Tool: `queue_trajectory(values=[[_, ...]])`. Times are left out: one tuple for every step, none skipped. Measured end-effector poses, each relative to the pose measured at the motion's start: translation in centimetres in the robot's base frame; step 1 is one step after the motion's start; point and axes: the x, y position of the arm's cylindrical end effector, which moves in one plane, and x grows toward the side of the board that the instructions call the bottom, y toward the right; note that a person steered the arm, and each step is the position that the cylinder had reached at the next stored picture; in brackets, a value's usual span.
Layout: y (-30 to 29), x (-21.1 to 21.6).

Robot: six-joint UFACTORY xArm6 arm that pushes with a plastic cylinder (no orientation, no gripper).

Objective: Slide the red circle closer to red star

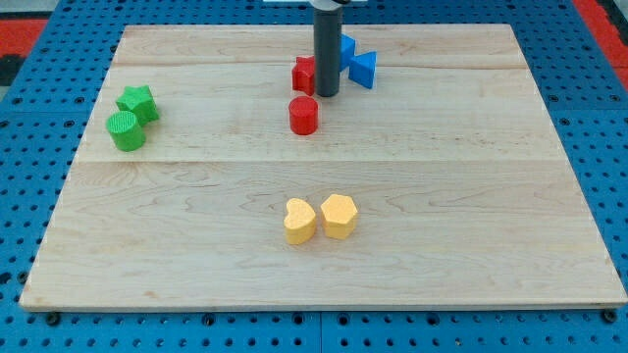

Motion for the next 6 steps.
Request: queue_trajectory(values=[[0.0,6.0],[-3.8,7.0],[-8.9,5.5],[-8.8,3.5],[-8.7,7.9],[-5.7,6.7]])
